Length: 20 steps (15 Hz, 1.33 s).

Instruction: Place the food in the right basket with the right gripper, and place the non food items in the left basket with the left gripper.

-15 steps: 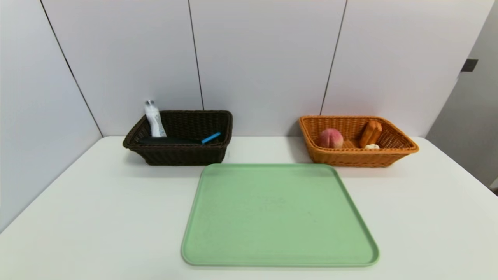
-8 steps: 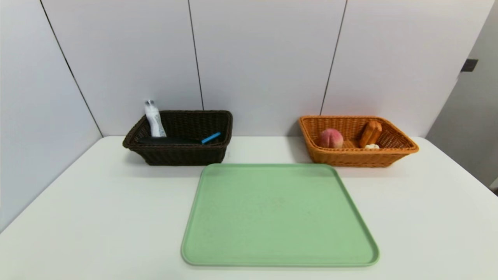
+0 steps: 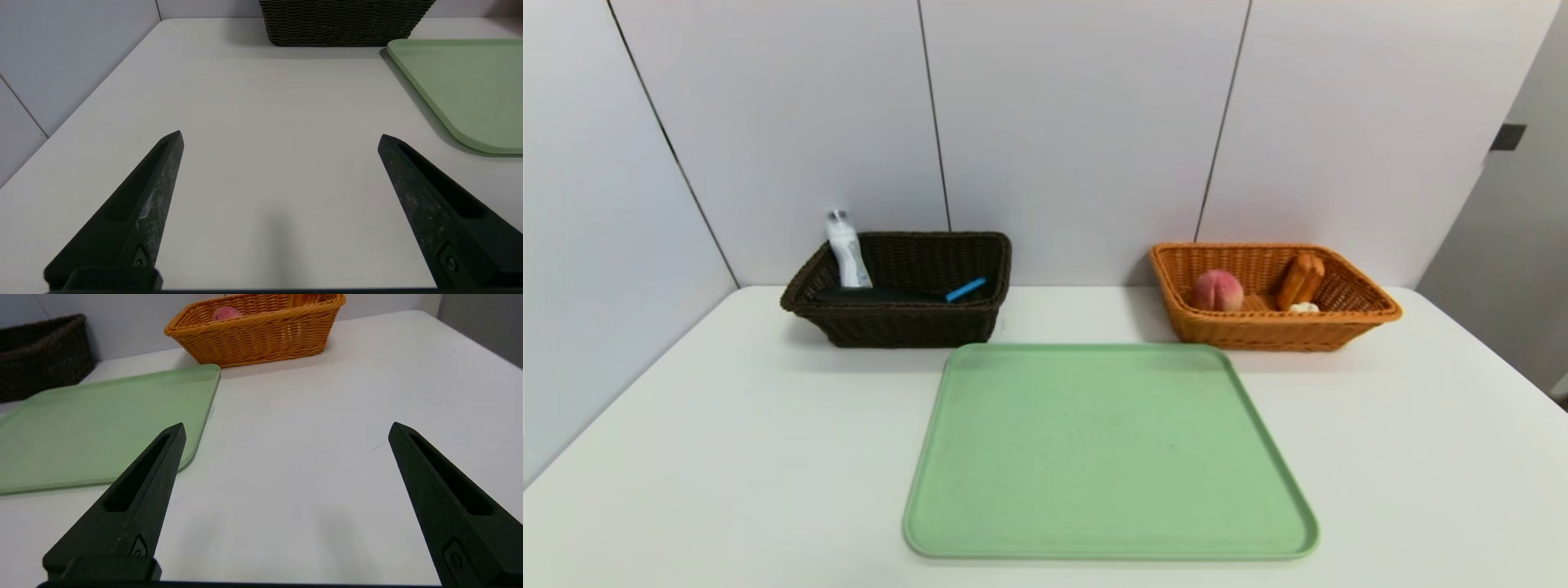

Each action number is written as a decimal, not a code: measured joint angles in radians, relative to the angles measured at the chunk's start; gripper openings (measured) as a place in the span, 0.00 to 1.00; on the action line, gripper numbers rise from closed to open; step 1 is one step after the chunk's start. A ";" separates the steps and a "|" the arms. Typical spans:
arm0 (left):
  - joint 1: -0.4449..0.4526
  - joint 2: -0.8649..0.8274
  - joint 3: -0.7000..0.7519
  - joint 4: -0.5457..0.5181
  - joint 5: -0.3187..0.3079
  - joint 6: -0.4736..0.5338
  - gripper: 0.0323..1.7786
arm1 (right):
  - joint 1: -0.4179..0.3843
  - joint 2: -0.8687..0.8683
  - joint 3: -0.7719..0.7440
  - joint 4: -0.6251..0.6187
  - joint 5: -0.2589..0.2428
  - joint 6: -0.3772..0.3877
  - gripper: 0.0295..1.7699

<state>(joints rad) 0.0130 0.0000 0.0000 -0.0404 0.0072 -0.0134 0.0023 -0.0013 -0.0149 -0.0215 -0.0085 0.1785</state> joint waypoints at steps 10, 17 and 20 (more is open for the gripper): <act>0.000 0.000 0.000 0.000 0.000 0.000 0.95 | -0.001 0.000 0.013 -0.001 0.039 -0.311 0.97; 0.000 0.000 0.000 0.000 0.000 0.000 0.95 | -0.001 0.000 0.013 0.005 0.049 -0.280 0.97; 0.000 0.000 0.000 0.000 0.000 0.000 0.95 | -0.001 0.000 0.013 0.005 0.030 -0.213 0.97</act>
<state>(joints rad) 0.0134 0.0000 0.0000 -0.0409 0.0070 -0.0130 0.0013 -0.0009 -0.0017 -0.0164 0.0211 -0.0340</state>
